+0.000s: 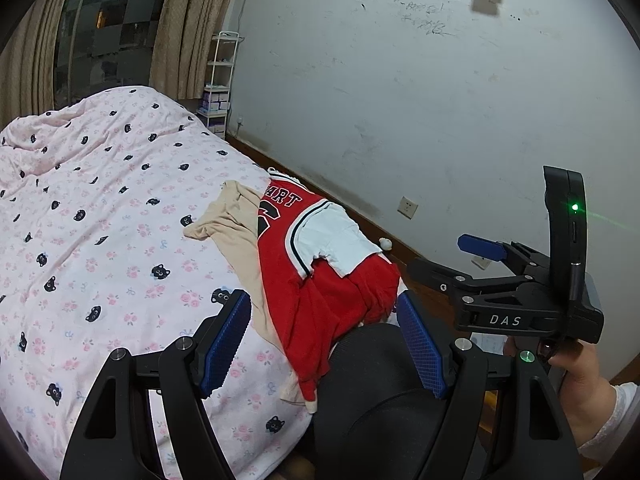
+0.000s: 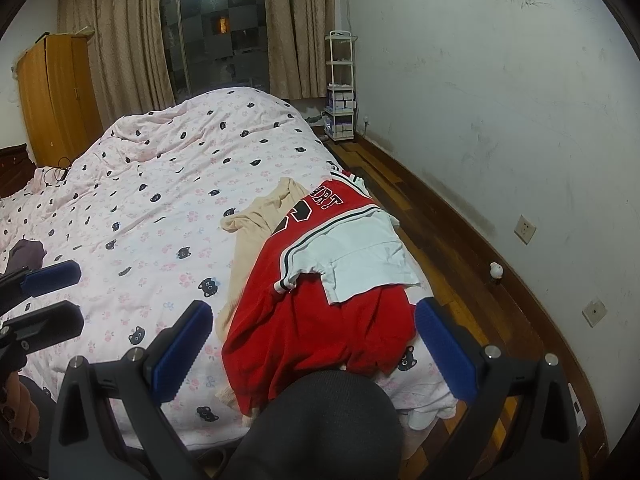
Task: Fold clothes
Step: 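Move both grippers toward the red jersey pile on the bed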
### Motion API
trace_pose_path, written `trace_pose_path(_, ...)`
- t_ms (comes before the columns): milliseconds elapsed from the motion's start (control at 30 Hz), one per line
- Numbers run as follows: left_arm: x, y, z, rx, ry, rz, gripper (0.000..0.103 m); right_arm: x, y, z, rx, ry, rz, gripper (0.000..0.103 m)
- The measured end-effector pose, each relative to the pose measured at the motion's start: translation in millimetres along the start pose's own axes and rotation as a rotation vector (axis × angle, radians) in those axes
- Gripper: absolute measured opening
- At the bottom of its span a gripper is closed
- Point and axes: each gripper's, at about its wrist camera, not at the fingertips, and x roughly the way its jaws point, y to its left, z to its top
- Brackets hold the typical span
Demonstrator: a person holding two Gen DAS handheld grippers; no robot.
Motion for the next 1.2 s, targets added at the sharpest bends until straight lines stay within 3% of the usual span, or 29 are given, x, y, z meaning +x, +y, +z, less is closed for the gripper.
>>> trace_pose_path(800,1,3,1,-0.011,-0.001,0.0,0.071,9,-10,0,0.006,-0.005,-0.003,0.103)
trace_pose_path(967,3,2,-2,-0.011,0.004,0.005,0.071,31,-22,-1,-0.01,-0.007,0.023,0.103)
trace_pose_path(1100,6,1,-4,-0.005,0.017,0.014,0.071,66,-34,-8,0.027,0.044,0.075,0.102)
trace_pose_path(1133,7,1,-5,-0.006,0.019,0.016,0.071,75,-36,-10,0.035,0.056,0.087,0.101)
trace_pose_path(1200,10,2,-5,-0.006,0.025,0.021,0.071,94,-36,-13,0.029,0.093,0.106,0.086)
